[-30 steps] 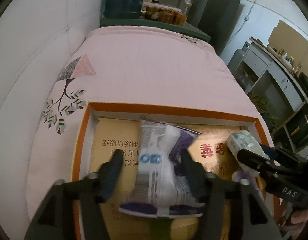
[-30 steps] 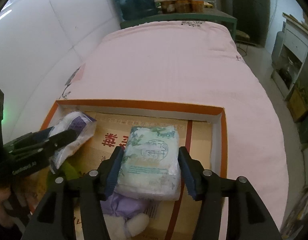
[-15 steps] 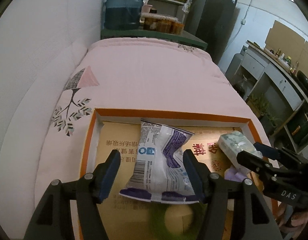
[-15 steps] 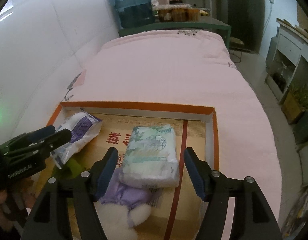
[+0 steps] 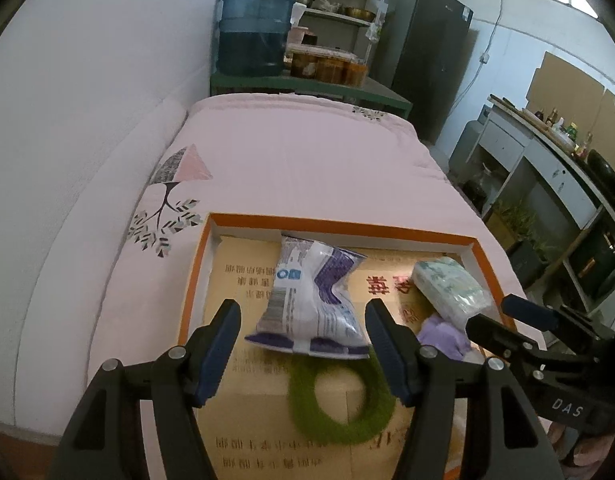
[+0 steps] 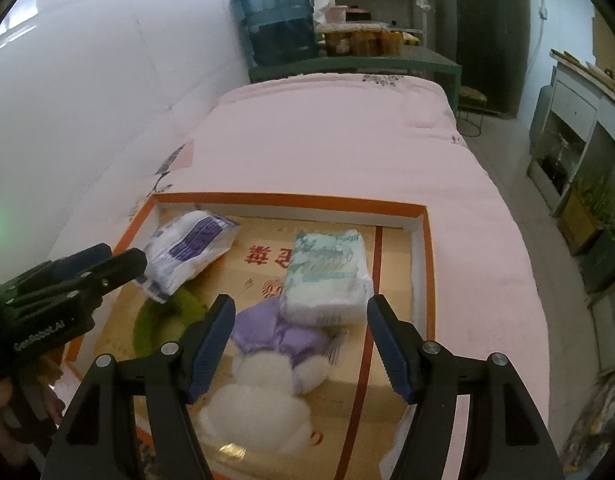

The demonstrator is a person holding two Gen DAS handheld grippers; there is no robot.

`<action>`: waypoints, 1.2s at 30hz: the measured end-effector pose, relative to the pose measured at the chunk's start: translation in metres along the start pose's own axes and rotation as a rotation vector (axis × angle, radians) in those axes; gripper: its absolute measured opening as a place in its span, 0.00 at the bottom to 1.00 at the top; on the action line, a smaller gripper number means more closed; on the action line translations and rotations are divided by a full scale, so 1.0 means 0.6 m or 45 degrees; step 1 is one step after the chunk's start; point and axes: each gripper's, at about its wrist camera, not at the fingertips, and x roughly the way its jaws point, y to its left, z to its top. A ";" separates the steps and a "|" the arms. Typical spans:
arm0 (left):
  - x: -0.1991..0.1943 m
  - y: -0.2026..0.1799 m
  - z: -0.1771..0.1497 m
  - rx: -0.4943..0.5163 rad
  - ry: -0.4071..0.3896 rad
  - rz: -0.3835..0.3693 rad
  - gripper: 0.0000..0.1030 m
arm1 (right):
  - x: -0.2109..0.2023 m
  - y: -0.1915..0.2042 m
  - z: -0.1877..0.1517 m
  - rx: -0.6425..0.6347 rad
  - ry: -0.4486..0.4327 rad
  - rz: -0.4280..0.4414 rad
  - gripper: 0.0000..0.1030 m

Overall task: Organize soft objects
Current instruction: 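Lower the wipes pack and snack bag into the tray and open both grippers, then withdraw both tools from the tray back toward the remaining items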

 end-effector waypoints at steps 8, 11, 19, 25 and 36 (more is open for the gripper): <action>-0.046 -0.005 -0.023 -0.007 -0.031 -0.015 0.62 | -0.042 0.023 -0.025 -0.017 -0.023 -0.001 0.68; -0.068 -0.008 -0.032 -0.012 -0.054 -0.015 0.62 | -0.062 0.029 -0.034 -0.011 -0.036 0.008 0.68; -0.117 -0.019 -0.056 0.013 -0.097 0.000 0.62 | -0.109 0.045 -0.058 -0.013 -0.068 0.020 0.68; -0.147 -0.022 -0.073 0.013 -0.114 -0.010 0.62 | -0.144 0.055 -0.076 -0.018 -0.086 0.023 0.68; -0.209 -0.029 -0.095 0.025 -0.170 -0.033 0.62 | -0.206 0.074 -0.108 -0.025 -0.128 0.040 0.68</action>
